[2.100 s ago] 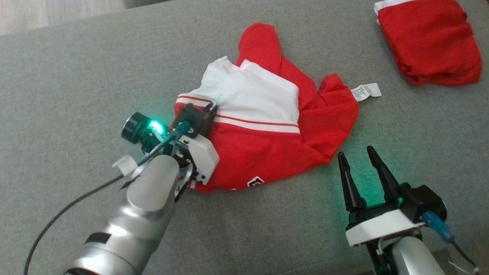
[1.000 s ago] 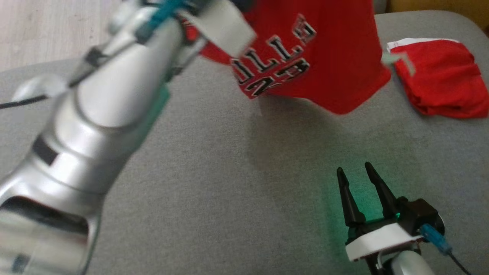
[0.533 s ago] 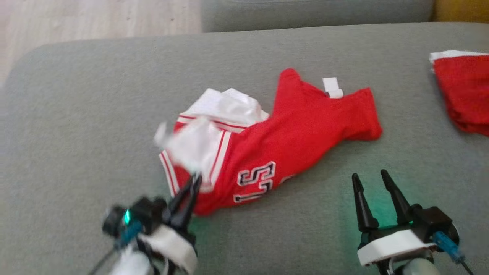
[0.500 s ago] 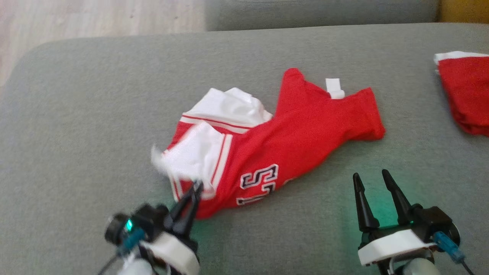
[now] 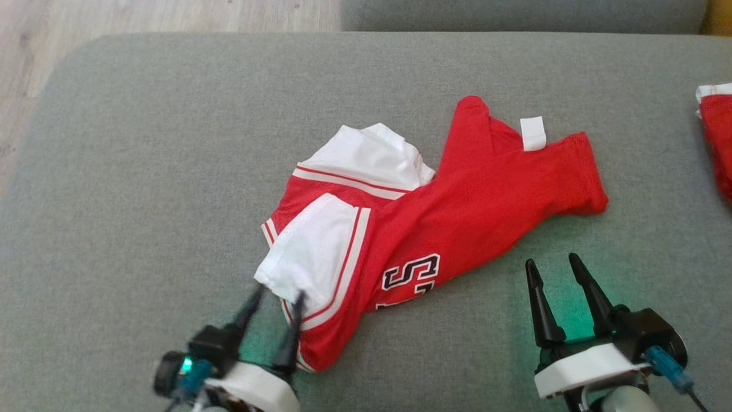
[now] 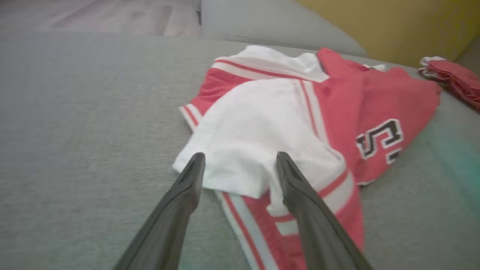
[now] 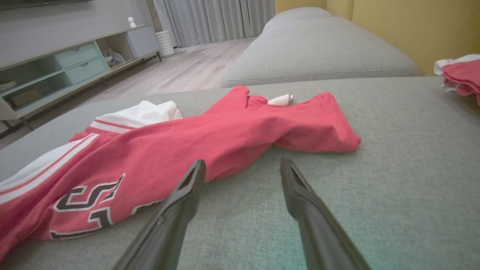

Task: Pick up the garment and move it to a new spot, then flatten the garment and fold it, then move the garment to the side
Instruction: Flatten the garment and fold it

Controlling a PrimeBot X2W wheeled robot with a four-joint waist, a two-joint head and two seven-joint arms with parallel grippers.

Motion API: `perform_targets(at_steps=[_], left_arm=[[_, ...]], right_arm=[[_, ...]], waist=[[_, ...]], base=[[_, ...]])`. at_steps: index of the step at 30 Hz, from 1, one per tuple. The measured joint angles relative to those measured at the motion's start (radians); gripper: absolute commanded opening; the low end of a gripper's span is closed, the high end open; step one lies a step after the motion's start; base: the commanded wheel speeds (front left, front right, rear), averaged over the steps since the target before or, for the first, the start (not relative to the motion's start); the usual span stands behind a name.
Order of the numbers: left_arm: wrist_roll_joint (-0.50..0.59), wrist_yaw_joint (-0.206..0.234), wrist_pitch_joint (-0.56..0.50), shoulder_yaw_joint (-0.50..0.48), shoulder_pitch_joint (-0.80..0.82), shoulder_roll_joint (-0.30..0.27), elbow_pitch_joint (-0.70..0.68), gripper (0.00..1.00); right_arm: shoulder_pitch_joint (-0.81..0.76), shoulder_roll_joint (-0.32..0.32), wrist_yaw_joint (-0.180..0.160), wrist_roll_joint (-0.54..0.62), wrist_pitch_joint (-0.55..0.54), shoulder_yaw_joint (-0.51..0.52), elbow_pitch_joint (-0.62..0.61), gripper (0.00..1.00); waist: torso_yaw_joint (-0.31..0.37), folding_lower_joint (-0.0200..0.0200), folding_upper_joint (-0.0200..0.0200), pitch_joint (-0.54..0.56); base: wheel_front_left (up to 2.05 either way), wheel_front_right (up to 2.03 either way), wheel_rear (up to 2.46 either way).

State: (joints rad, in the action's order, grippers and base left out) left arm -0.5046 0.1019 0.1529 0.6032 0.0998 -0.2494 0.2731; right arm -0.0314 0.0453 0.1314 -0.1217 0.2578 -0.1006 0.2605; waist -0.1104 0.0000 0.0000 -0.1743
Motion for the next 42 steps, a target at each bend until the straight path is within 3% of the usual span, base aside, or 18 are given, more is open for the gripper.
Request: perform_targets(at_steps=[6,19,21,22,23,24,25,32,35,39,42], left_arm=[[-0.063,0.047,-0.027,-0.068,0.001,-0.002,0.016,1.00],[-0.090,0.044,-0.052,-0.082,0.101,0.016,0.170,1.00],[-0.089,0.016,-0.056,-0.066,0.112,0.016,0.184,0.72],[-0.089,0.000,-0.057,-0.055,0.117,0.015,0.191,0.49],[-0.089,-0.011,-0.061,-0.048,0.121,0.016,0.197,0.49],[-0.084,-0.019,-0.064,-0.040,0.124,0.016,0.201,0.18],[-0.078,-0.023,-0.064,-0.031,0.128,0.016,0.208,0.00],[-0.046,-0.028,-0.039,-0.011,0.144,0.016,0.251,0.00],[0.002,0.010,0.011,-0.004,0.145,-0.001,0.252,0.00],[0.076,0.049,0.043,-0.003,0.171,-0.075,0.200,0.00],[0.121,0.053,0.044,-0.003,0.235,-0.141,0.131,0.00]], right_arm=[[0.002,0.000,0.000,0.000,0.000,-0.002,0.000,1.00],[0.044,0.000,0.000,0.000,0.000,-0.018,0.010,1.00],[0.044,0.000,0.000,0.000,0.000,-0.017,0.012,1.00],[0.044,0.000,0.000,0.000,0.000,-0.017,0.012,1.00],[0.044,0.000,0.000,0.000,0.000,-0.016,0.012,1.00],[0.044,0.000,0.000,0.000,0.000,-0.016,0.012,1.00],[0.044,0.000,0.000,0.000,0.000,-0.015,0.012,1.00],[0.043,0.000,0.000,0.000,0.000,-0.010,0.015,1.00],[0.043,0.001,0.000,0.000,0.000,-0.003,0.013,1.00],[0.047,0.019,0.000,0.007,0.000,0.003,0.005,1.00],[0.081,0.056,0.000,-0.012,0.000,0.013,0.013,1.00]], waist=[[0.011,0.0000,0.0000,-0.022],[0.024,0.0001,0.0000,-0.059],[0.026,0.0001,0.0000,-0.057],[0.027,0.0000,0.0000,-0.056],[0.027,0.0000,0.0000,-0.054],[0.028,0.0000,0.0000,-0.052],[0.029,0.0000,0.0000,-0.051],[0.029,0.0000,0.0000,-0.034],[0.025,0.0000,0.0000,-0.026],[0.013,0.0000,0.0000,-0.022],[0.003,0.0000,0.0000,-0.031]], base=[[0.00,0.00,0.00],[0.00,0.00,0.00],[0.00,0.00,0.00],[0.00,0.00,0.00],[0.00,0.00,0.00],[0.00,0.00,0.00],[0.00,0.00,0.00],[0.00,0.00,0.00],[0.00,0.00,0.00],[0.00,0.00,0.00],[0.00,0.00,0.00]])
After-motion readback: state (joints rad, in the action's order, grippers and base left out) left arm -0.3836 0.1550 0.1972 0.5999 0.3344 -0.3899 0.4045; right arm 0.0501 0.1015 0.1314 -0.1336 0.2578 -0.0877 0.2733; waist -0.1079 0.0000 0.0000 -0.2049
